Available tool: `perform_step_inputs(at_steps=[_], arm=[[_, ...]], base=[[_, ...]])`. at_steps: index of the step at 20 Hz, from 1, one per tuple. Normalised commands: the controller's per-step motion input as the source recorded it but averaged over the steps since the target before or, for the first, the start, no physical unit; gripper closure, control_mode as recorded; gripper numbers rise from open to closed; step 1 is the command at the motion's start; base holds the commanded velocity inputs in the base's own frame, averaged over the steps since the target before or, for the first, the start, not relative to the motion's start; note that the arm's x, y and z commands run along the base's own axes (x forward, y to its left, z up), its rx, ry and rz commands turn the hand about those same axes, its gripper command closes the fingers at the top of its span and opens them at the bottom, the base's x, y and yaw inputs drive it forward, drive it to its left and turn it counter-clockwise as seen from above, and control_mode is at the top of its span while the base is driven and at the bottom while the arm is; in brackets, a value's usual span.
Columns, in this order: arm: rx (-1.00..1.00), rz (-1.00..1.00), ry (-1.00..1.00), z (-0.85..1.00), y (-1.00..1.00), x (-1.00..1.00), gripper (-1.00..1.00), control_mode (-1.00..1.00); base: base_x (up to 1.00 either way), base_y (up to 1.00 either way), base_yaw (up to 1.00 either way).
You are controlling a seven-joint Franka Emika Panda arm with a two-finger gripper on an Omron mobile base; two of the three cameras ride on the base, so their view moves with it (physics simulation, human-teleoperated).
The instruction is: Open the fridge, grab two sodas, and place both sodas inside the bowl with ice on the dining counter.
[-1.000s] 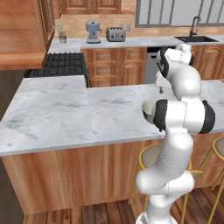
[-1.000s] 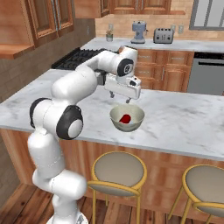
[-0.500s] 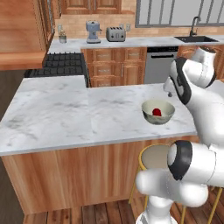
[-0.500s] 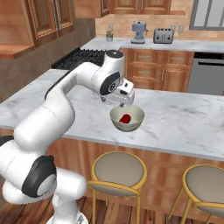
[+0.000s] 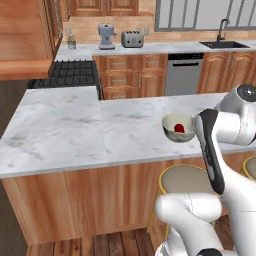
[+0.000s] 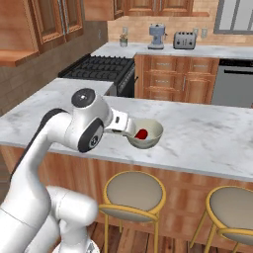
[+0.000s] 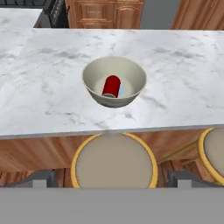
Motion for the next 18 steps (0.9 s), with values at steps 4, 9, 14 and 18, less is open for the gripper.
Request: perform_step_inputs(at_steps=[4,9,14,18], arm=[[-0.09,0.0,-0.12,-0.16,0.38,-0.99,-1.0,-1.0],[0.0,0.0,-0.03,-0.13,0.6,-0.58,-1.0,-1.0],[0.0,0.0,0.01,-0.13,0.55,-0.24,-1.0,-1.0],[0.0,0.0,0.04,-0.18,0.09,-0.1,-1.0,-1.0]], base=[[0.0,0.0,0.0],[0.0,0.0,0.0],[0.0,0.0,0.0],[0.0,0.0,0.0]])
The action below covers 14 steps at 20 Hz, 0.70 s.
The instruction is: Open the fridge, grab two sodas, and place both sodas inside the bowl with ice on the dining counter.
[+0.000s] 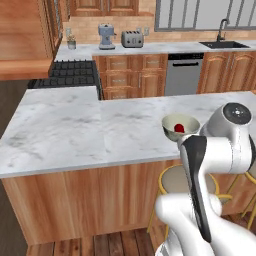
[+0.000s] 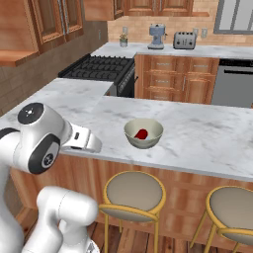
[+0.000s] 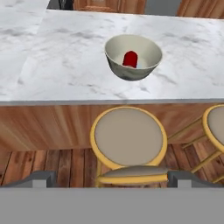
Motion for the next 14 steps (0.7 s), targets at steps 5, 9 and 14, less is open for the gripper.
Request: perform_step_inputs(at_steps=[5,9,14], arm=[[0.0,0.0,0.0,-0.13,0.05,-0.12,-1.0,1.0],[0.0,0.0,0.0,0.0,0.0,0.0,-1.0,1.0],[0.0,0.0,0.0,0.0,0.0,0.0,-1.0,1.0]], base=[[-0.23,-0.01,-0.06],[-0.6,-0.28,-0.33],[-0.3,-0.42,-0.51]])
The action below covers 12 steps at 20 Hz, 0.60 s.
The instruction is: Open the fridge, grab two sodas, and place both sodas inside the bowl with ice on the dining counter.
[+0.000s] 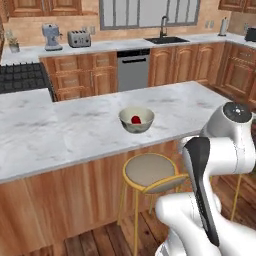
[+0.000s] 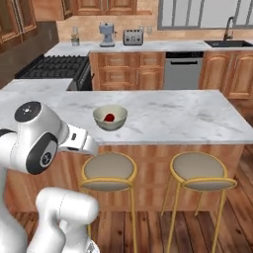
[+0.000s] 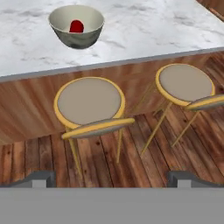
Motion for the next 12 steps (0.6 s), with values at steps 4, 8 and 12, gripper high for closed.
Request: perform_step_inputs(at_steps=[4,8,12], arm=[[0.0,0.0,0.0,0.0,0.0,0.0,-1.0,1.0],[0.0,0.0,0.0,0.0,0.0,0.0,-1.0,1.0],[0.0,0.0,0.0,0.0,0.0,0.0,-1.0,1.0]], base=[[0.02,-0.46,-0.66],[0.23,-0.16,-0.66],[0.25,-0.12,-0.65]])
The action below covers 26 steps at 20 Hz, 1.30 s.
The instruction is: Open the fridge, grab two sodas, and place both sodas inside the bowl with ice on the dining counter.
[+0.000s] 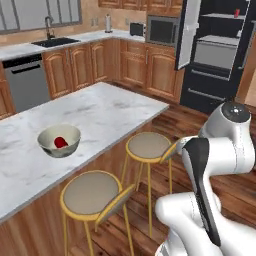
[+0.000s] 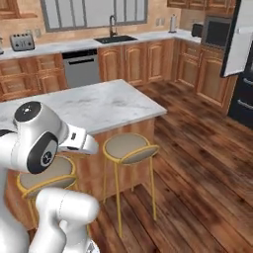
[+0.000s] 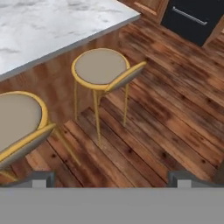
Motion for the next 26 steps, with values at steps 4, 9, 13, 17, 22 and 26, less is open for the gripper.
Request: perform_step_inputs(at_steps=[4,9,13,17,22,26], arm=[[0.0,0.0,0.0,0.0,0.0,0.0,-1.0,1.0],[0.0,0.0,0.0,0.0,0.0,0.0,-1.0,1.0],[0.0,0.0,0.0,0.0,0.0,0.0,-1.0,1.0],[0.0,0.0,0.0,0.0,0.0,0.0,-1.0,1.0],[0.0,0.0,0.0,0.0,0.0,0.0,-1.0,1.0],[0.0,0.0,0.0,0.0,0.0,0.0,-1.0,1.0]], base=[[0.12,-0.54,-0.55],[0.47,-0.51,-0.45],[0.8,-0.48,-0.34],[0.97,-0.46,-0.18],[1.0,-0.43,-0.02],[1.0,-0.35,0.1]])
